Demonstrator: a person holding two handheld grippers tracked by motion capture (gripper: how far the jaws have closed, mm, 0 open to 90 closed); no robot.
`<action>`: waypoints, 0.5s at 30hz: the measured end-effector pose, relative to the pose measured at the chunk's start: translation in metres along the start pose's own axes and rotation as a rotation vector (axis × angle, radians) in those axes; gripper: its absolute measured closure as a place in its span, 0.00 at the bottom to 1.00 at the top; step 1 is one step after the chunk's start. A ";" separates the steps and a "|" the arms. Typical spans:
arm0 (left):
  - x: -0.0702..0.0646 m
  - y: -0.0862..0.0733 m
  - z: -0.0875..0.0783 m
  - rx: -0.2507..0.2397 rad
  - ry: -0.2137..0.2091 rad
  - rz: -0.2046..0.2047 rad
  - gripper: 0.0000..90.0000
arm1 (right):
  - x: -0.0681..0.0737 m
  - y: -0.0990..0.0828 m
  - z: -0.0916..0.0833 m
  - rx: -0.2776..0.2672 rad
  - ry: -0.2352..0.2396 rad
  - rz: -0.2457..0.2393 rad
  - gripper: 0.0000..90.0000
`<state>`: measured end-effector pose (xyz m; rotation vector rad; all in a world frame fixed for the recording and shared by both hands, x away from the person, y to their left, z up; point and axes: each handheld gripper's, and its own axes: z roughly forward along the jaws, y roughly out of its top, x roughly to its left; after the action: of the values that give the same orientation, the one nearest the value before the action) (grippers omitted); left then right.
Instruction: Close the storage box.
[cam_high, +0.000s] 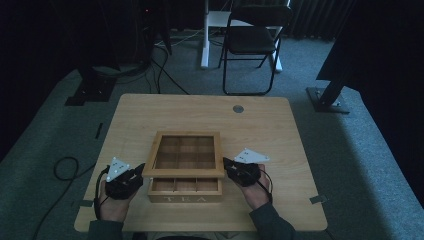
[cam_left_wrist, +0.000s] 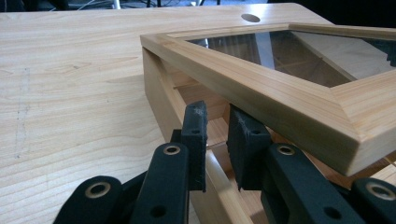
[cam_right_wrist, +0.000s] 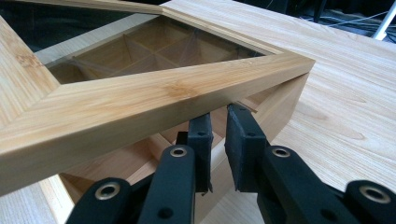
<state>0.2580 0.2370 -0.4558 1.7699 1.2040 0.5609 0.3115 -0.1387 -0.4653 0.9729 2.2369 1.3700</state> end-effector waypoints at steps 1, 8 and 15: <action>0.000 0.000 0.000 -0.001 -0.001 -0.001 0.86 | 0.000 0.000 0.000 0.000 -0.001 0.000 0.89; 0.000 -0.003 0.000 0.001 -0.003 -0.002 0.86 | 0.001 -0.002 0.000 -0.001 -0.004 -0.003 0.89; 0.000 -0.006 0.000 0.007 0.000 -0.005 0.85 | 0.001 -0.005 0.000 0.004 -0.003 0.002 0.88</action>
<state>0.2554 0.2381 -0.4615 1.7719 1.2111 0.5545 0.3090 -0.1393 -0.4701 0.9776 2.2375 1.3644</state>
